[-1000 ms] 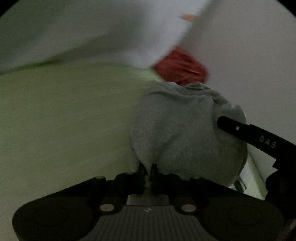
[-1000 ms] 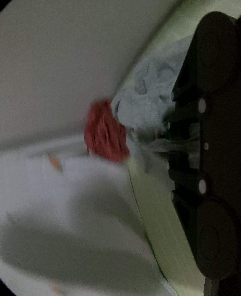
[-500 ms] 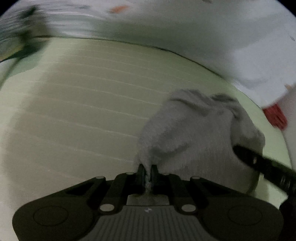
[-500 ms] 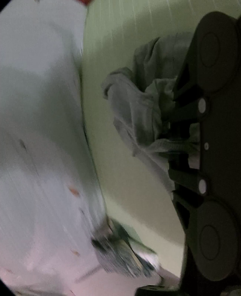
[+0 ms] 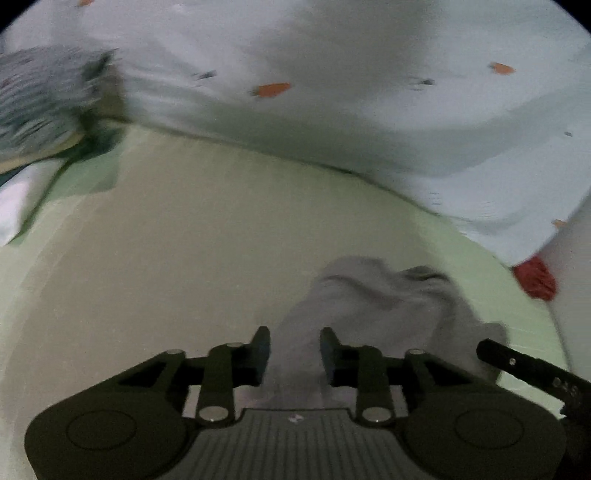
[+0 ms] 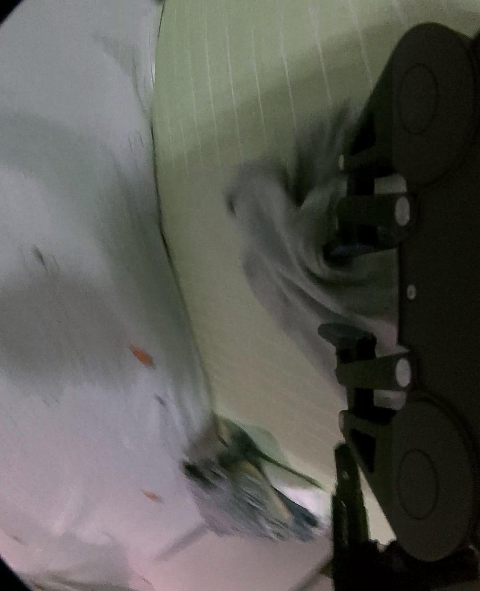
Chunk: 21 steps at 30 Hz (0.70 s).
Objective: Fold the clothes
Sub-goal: 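Lift the grey hoodie with both grippers and drag it onto open mat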
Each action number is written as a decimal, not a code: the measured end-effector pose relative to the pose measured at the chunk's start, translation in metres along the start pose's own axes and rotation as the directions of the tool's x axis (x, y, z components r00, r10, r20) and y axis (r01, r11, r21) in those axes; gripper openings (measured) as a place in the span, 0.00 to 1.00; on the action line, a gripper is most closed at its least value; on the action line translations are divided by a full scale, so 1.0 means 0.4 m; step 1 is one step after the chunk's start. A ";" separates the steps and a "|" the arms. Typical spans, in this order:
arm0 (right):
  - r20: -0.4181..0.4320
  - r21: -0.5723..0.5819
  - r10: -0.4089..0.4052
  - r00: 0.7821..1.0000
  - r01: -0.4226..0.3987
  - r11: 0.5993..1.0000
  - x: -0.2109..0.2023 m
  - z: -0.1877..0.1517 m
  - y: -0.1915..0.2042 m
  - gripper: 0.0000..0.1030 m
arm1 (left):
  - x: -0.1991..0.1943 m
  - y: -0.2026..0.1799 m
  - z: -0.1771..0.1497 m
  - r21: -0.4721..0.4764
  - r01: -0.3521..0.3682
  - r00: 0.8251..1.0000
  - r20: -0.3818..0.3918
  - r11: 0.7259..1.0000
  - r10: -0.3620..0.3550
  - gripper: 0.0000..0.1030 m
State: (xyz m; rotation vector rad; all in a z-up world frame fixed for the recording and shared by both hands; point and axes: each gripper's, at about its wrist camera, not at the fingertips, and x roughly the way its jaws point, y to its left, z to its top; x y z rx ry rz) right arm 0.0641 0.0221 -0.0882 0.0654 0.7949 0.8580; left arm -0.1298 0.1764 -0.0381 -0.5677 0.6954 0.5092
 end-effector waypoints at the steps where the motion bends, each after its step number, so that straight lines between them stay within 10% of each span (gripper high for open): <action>1: 0.014 0.030 -0.031 0.999 0.030 0.999 -0.010 0.005 -0.025 0.41 | 0.007 -0.023 0.005 0.018 0.024 1.000 -0.001 1.000 -0.024 0.41; 10: 0.003 0.039 -0.252 0.968 0.251 0.967 -0.031 0.008 -0.159 0.43 | 0.121 -0.267 0.041 0.150 0.239 0.970 -0.084 0.959 -0.228 0.60; 19: -0.164 -0.034 -0.145 0.976 0.141 0.989 0.084 -0.023 -0.224 0.59 | 0.283 -0.434 0.030 0.227 0.232 0.960 -0.211 0.946 -0.184 0.67; 21: -0.187 -0.060 -0.130 0.974 0.121 0.991 0.114 -0.030 -0.224 0.59 | 0.307 -0.446 0.031 0.257 0.202 0.965 -0.216 0.945 -0.148 0.55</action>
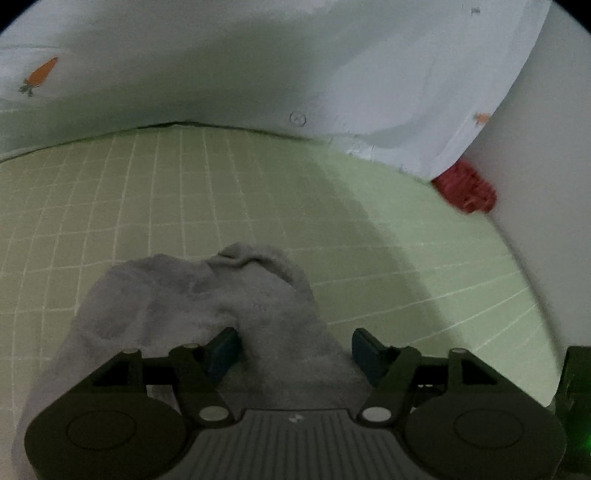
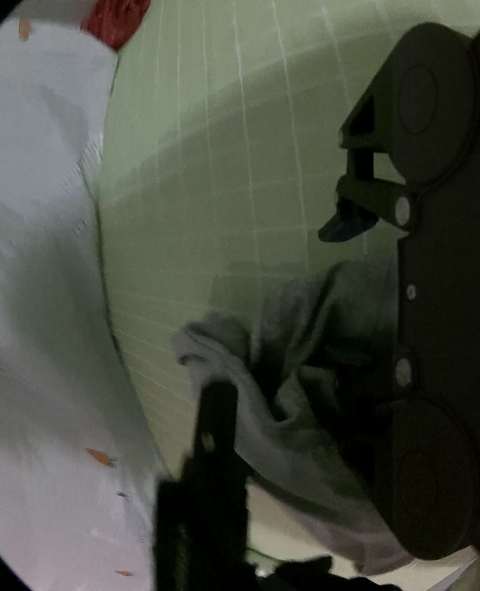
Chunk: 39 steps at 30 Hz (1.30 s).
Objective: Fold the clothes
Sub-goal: 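Lift the grey hoodie with both grippers and drag it onto open mat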
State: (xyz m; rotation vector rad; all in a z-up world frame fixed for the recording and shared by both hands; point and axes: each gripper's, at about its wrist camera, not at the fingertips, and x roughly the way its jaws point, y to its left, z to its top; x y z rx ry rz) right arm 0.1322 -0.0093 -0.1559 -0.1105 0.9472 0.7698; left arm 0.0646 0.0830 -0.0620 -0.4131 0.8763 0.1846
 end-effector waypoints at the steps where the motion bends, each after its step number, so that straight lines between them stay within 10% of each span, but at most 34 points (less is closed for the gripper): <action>1: -0.006 -0.011 0.015 1.000 -0.016 1.000 0.012 0.004 0.003 0.58 | 0.008 -0.003 0.006 0.014 -0.019 1.000 -0.003 1.000 0.019 0.27; 5: -0.010 -0.037 0.077 0.997 -0.077 0.996 0.042 0.029 0.013 0.16 | -0.006 0.062 0.044 -0.054 -0.043 0.999 0.012 0.998 0.043 0.11; 12: 0.230 -0.069 0.101 0.968 -0.087 0.994 -0.037 0.170 0.021 0.10 | -0.124 0.163 0.173 -0.123 -0.103 0.971 0.201 0.987 0.126 0.01; 14: 0.339 -0.091 0.056 0.939 -0.027 0.995 -0.079 0.239 0.030 0.09 | -0.161 0.164 0.222 -0.110 -0.187 0.939 0.272 0.976 0.211 0.01; 18: 0.542 -0.076 0.027 0.840 0.017 0.997 -0.200 0.372 0.021 0.09 | -0.288 0.187 0.303 -0.167 -0.132 0.874 0.445 0.977 0.194 0.00; 22: 0.680 -0.075 0.010 0.733 0.057 0.996 -0.321 0.457 0.029 0.09 | -0.449 0.179 0.359 -0.156 -0.162 0.752 0.620 0.974 0.224 0.00; 25: 0.727 -0.063 -0.006 0.686 0.076 0.995 -0.382 0.461 0.042 0.09 | -0.535 0.197 0.386 -0.168 -0.146 0.699 0.679 0.975 0.222 0.00; 29: 0.722 -0.009 -0.044 0.691 0.073 0.997 -0.405 0.419 0.047 0.09 | -0.513 0.211 0.358 -0.158 -0.162 0.746 0.627 0.974 0.226 0.00; 34: 0.615 0.111 -0.053 0.787 -0.019 0.994 -0.357 0.315 0.022 0.09 | -0.375 0.196 0.241 -0.149 -0.108 0.883 0.440 0.983 0.164 0.00; 39: 0.461 0.268 -0.113 0.880 -0.017 0.963 -0.278 0.194 -0.046 0.10 | -0.231 0.146 0.121 -0.093 -0.085 0.963 0.250 0.992 0.106 0.14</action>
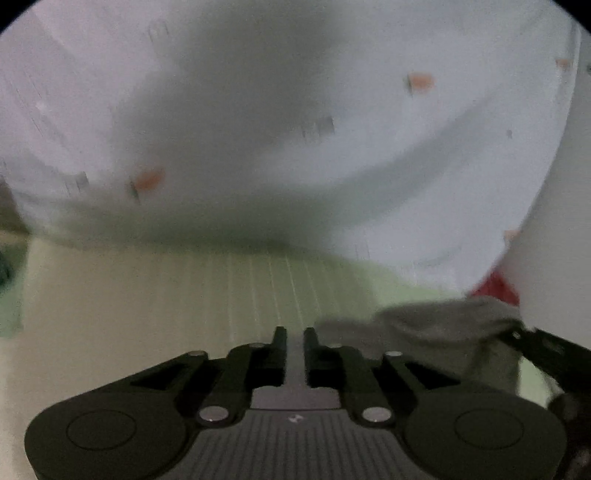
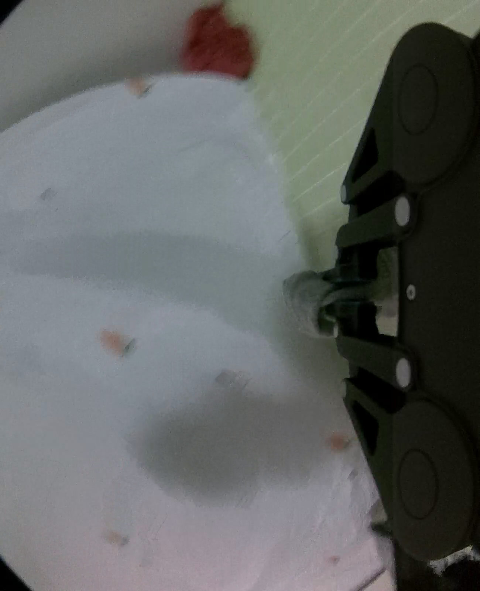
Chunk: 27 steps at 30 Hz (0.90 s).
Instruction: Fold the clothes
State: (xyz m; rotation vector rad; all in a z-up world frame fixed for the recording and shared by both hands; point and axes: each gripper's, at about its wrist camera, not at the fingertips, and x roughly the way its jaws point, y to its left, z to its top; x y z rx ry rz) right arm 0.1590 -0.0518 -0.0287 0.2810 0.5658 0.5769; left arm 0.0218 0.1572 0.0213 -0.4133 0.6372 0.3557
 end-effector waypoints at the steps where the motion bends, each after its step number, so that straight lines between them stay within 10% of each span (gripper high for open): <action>1: -0.027 -0.010 -0.045 0.999 0.044 0.999 0.007 -0.021 -0.017 0.10 | 0.013 -0.008 -0.023 0.019 0.002 1.000 -0.028 1.000 -0.002 0.16; 8: -0.127 -0.088 -0.288 0.949 0.278 0.957 0.037 -0.111 -0.160 0.27 | 0.103 -0.097 -0.137 0.201 0.040 0.985 -0.171 0.979 -0.005 0.32; 13: -0.171 -0.086 -0.370 0.913 0.360 0.929 0.004 -0.169 -0.271 0.79 | 0.157 -0.184 -0.206 0.368 0.088 0.973 -0.229 0.926 -0.002 0.53; 15: -0.183 -0.088 -0.375 0.909 0.364 0.927 -0.013 -0.185 -0.307 1.00 | 0.183 -0.225 -0.235 0.445 0.109 0.969 -0.247 0.889 0.005 0.59; 21: -0.234 -0.070 -0.357 0.904 0.350 0.934 -0.068 -0.239 -0.367 1.00 | 0.242 -0.331 -0.353 0.657 0.188 0.959 -0.282 0.730 0.008 0.76; 25: -0.273 -0.056 -0.330 0.904 0.327 0.943 -0.075 -0.269 -0.387 1.00 | 0.294 -0.378 -0.413 0.784 0.147 0.967 -0.242 0.603 0.079 0.77; 27: -0.286 -0.062 -0.329 0.900 0.325 0.944 -0.077 -0.280 -0.385 1.00 | 0.308 -0.379 -0.423 0.802 0.119 0.971 -0.216 0.585 0.098 0.67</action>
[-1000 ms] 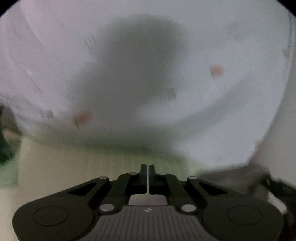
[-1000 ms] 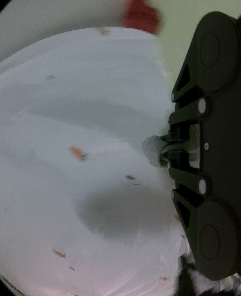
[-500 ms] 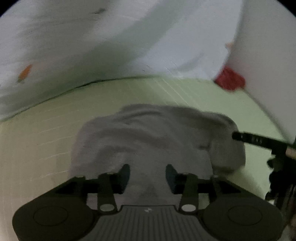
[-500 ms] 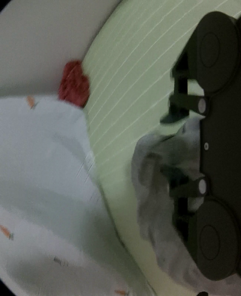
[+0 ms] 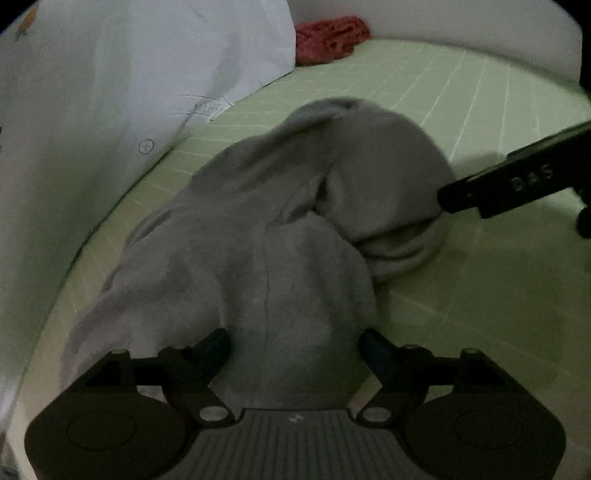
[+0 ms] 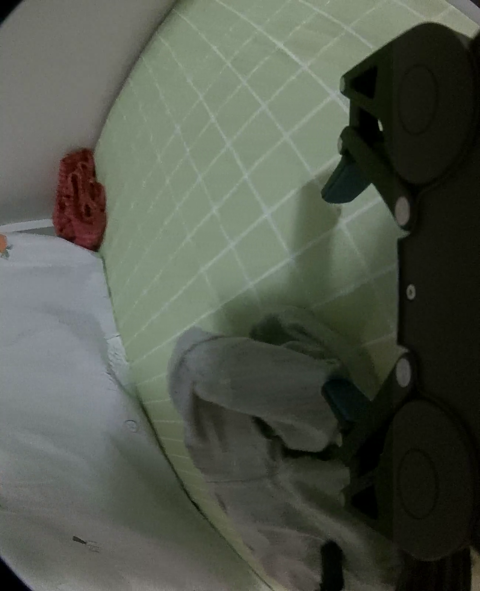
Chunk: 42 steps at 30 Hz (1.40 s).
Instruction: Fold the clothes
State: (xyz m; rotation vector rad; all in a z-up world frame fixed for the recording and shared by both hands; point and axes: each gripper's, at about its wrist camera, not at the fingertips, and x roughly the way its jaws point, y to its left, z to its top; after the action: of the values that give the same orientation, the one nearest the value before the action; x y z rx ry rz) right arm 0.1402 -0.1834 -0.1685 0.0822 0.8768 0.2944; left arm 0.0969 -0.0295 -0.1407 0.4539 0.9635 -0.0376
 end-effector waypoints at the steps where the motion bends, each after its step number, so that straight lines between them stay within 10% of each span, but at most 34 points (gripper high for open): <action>1: -0.005 -0.002 0.000 1.000 0.000 1.000 0.000 -0.004 0.002 1.00 | 0.002 0.003 -0.001 -0.003 -0.014 1.000 0.005 1.000 0.014 0.46; 3: -0.009 -0.004 0.000 1.000 0.000 1.000 0.001 -0.005 0.006 1.00 | -0.010 0.035 0.005 -0.063 -0.040 0.999 0.022 0.997 0.042 0.09; 7: 0.001 -0.017 -0.003 1.000 0.003 1.000 -0.001 0.001 0.017 1.00 | -0.068 0.178 0.017 -0.319 -0.021 0.995 0.087 0.948 0.051 0.06; 13: 0.007 -0.049 0.010 1.000 -0.009 0.999 -0.007 0.008 0.060 1.00 | -0.185 0.433 -0.022 -0.591 -0.149 0.947 0.144 0.793 0.286 0.05; 17: 0.001 -0.095 0.029 1.000 -0.029 0.995 -0.012 0.008 0.109 1.00 | -0.234 0.621 -0.145 -0.748 -0.276 0.897 0.025 0.603 0.442 0.05; 20: -0.008 -0.131 0.047 0.999 -0.048 0.990 -0.013 0.006 0.145 1.00 | -0.239 0.741 -0.303 -0.844 -0.351 0.870 -0.135 0.404 0.474 0.06; 23: -0.017 -0.167 0.067 0.998 -0.069 0.984 -0.016 0.006 0.179 1.00 | -0.208 0.807 -0.474 -0.885 -0.432 0.855 -0.340 0.176 0.391 0.10; 26: -0.024 -0.196 0.080 0.997 -0.083 0.977 -0.018 0.005 0.208 1.00 | -0.211 0.789 -0.613 -0.886 -0.464 0.852 -0.444 0.009 0.277 0.17; 32: -0.062 -0.234 0.112 0.992 -0.123 0.964 -0.006 -0.003 0.257 1.00 | -0.251 0.663 -0.665 -0.908 -0.411 0.890 -0.380 0.084 0.253 0.49; 38: -0.108 -0.249 0.223 0.969 -0.244 0.937 0.015 0.016 0.331 1.00 | -0.237 0.607 -0.591 -0.876 -0.360 0.920 -0.276 0.321 0.279 0.72; 42: -0.162 -0.261 0.321 0.933 -0.354 0.898 0.036 0.020 0.396 1.00 | -0.202 0.594 -0.553 -0.834 -0.399 0.909 -0.304 0.381 0.286 0.72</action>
State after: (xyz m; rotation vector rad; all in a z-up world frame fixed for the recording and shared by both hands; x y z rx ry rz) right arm 0.1202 -0.0274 -0.1440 -0.0540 0.9245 0.7575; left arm -0.0684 0.2583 -0.0987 -0.3641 0.8403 0.8824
